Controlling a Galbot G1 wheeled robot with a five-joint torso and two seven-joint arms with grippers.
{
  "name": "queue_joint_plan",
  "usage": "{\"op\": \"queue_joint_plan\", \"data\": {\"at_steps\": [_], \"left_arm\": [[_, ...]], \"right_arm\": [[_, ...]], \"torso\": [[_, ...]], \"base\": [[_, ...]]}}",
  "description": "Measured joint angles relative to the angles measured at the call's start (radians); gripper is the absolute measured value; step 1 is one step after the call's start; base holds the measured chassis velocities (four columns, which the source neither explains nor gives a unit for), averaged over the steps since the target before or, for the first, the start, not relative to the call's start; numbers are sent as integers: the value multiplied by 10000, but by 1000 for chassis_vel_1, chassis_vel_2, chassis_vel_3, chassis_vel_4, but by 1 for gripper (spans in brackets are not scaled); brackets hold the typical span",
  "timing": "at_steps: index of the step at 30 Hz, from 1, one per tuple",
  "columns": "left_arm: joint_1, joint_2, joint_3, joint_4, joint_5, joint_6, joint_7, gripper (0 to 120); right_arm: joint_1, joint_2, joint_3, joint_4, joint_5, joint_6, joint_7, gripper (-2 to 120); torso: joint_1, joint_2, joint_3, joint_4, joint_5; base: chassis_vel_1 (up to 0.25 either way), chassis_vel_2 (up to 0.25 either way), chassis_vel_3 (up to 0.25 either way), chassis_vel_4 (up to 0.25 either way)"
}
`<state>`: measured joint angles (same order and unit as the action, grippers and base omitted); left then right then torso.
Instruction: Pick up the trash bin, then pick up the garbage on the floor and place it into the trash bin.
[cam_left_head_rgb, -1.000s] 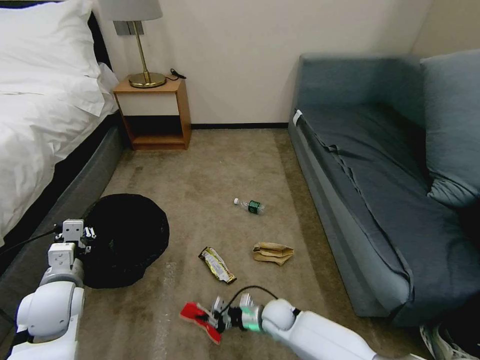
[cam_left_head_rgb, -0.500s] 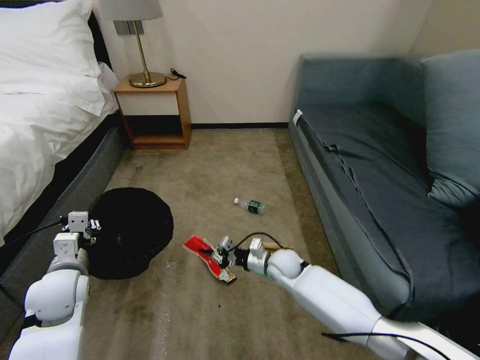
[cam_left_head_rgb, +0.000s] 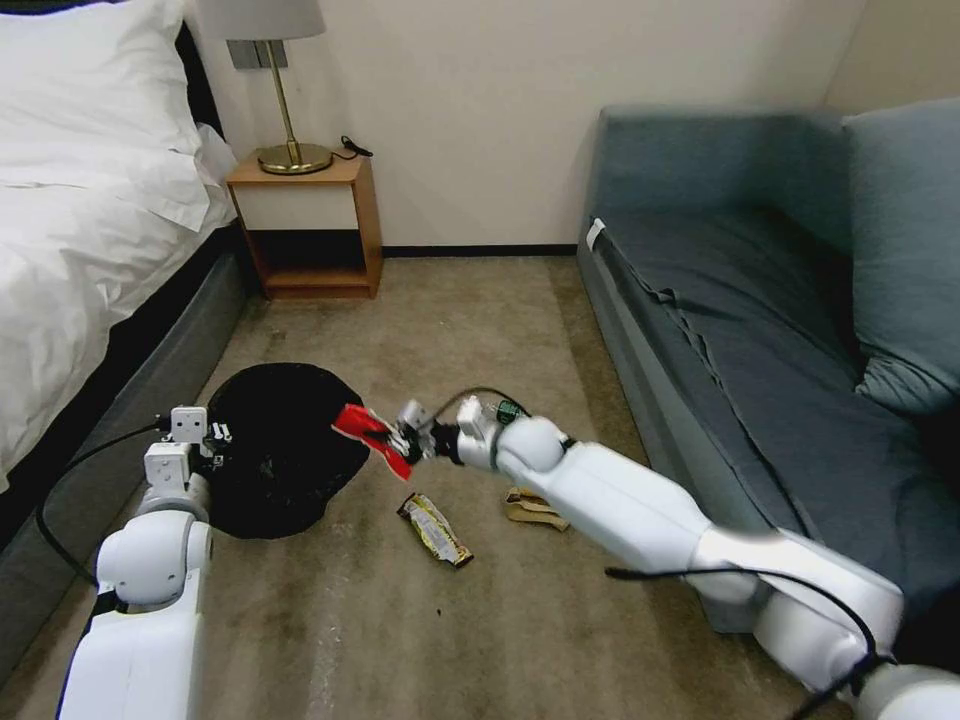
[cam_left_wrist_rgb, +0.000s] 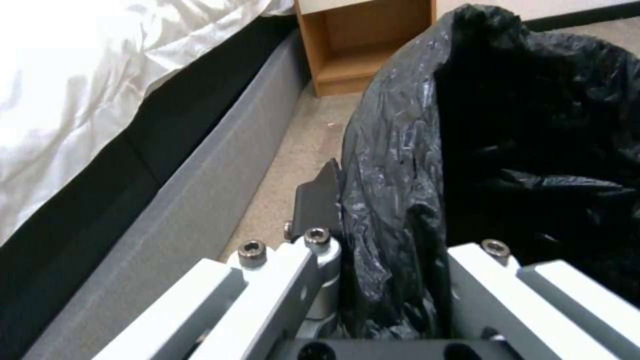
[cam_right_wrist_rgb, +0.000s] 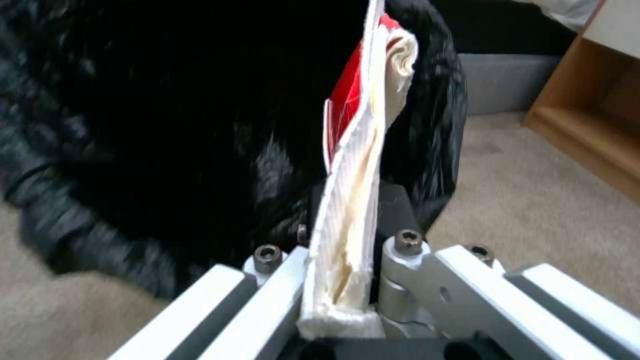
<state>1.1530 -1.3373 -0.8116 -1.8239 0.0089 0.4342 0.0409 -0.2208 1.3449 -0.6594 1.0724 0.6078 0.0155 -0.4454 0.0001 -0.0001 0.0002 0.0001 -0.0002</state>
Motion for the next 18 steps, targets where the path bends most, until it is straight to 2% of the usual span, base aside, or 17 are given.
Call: {"op": "queue_joint_plan", "data": {"at_steps": [8, 18], "left_arm": [[74, 99, -85, 76, -31, -158, 62, 5], [154, 171, -116, 77, -69, -293, 132, 5]], "right_arm": [[544, 908, -317, -563, 157, -185, 272, 0], [652, 1653, -693, -660, 326, -345, 783, 0]], "torso": [[0, 0, -1, 0, -1], [0, 0, -1, -1, 0]], "base": [[0, 0, 0, 0], [0, 0, 0, 0]]}}
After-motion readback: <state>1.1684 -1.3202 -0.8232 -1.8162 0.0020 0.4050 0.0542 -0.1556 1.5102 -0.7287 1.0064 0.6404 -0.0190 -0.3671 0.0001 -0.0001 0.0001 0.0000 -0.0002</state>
